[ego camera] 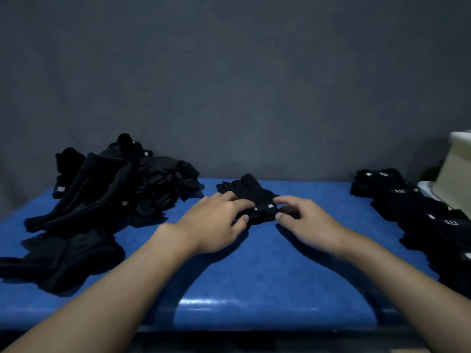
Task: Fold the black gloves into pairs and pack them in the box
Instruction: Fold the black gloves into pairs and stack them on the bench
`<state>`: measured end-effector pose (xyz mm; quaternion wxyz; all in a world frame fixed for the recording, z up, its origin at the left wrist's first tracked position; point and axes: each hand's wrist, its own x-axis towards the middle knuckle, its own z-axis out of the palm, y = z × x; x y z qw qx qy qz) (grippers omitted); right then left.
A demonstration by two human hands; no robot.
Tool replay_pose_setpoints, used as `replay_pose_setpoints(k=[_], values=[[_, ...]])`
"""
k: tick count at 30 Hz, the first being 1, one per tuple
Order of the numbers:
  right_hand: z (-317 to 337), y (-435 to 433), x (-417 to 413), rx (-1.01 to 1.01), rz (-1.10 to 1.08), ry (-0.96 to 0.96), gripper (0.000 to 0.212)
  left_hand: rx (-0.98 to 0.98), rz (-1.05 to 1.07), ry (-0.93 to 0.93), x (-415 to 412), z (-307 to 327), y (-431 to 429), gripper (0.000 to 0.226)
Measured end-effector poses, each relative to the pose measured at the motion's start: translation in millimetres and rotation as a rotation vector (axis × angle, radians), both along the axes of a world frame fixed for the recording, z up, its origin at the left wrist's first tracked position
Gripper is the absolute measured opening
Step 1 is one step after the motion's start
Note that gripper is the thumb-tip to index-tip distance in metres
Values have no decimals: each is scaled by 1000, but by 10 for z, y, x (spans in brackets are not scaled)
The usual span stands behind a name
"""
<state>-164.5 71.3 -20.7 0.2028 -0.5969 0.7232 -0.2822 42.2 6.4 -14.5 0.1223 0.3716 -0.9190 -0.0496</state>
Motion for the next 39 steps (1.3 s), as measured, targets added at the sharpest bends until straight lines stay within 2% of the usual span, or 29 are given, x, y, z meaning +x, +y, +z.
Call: replay_pose_setpoints(k=[4,7,10,16,22,26,28,31,34,36,39], values=[[1,-72,5,-1,-34,-126,43,19,-21,-6,-86,-37,-14,44],[10,-131,28,-6,-37,-133,51,36,-23,8,-88,-26,-41,42],[-19,-182,3,4,-43,-131,51,8,-8,24,-96,-22,-68,36],[-70,-214,63,-48,-5,-60,35,-83,34,130,-142,-13,-205,29],[9,-166,70,-215,114,-157,20,-64,-57,227,-246,85,-379,50],[35,-82,57,-240,169,-192,18,-161,-125,161,-342,145,-409,62],[31,-57,37,-258,176,-193,19,-231,-137,168,-389,173,-424,57],[50,-1,8,-291,179,-224,20,-270,-158,248,-441,193,-430,34],[83,58,-16,-333,169,-281,28,-239,-160,415,-476,230,-409,16],[109,95,-21,-361,175,-307,36,-151,-164,538,-494,271,-387,14],[126,126,-43,-378,165,-249,40,-42,-177,615,-491,298,-369,21]])
